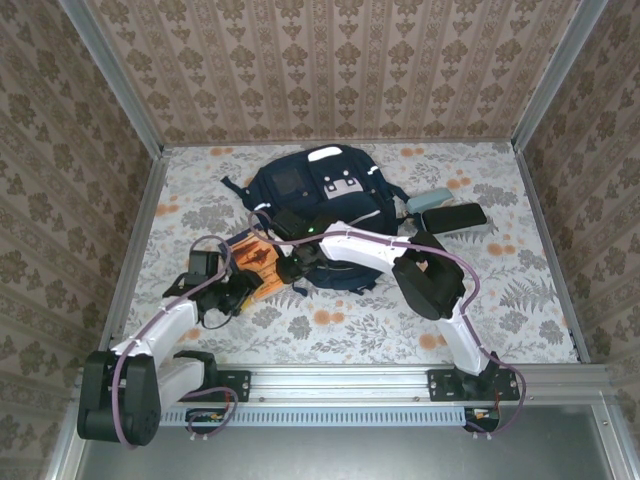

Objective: Pack books, pencil case, and school supplies into a backpack

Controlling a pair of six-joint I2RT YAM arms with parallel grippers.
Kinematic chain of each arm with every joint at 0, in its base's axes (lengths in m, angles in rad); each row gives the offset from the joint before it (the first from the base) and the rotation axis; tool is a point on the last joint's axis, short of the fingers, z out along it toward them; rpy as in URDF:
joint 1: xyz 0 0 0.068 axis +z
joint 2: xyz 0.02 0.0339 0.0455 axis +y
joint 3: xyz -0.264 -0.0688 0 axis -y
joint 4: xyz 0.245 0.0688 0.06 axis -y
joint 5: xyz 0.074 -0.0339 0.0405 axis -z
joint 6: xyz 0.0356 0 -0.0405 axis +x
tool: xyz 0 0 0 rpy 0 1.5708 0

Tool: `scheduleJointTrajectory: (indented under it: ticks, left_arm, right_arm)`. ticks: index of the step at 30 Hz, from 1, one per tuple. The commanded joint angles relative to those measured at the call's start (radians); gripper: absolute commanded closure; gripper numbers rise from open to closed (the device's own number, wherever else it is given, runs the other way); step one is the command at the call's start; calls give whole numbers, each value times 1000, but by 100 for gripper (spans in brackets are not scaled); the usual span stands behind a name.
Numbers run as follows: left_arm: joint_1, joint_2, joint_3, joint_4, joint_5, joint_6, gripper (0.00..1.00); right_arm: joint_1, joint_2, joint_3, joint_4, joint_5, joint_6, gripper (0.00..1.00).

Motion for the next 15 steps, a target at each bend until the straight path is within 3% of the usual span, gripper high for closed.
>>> scheduleJointTrajectory:
  ticks: [1, 15]
  left_arm:
    - [5, 17, 3, 15, 23, -10, 41]
    - [4, 90, 16, 160, 145, -38, 42]
  right_arm:
    - [-18, 34, -21, -36, 13, -37, 65]
    - [-23, 88, -28, -58, -10, -43, 63]
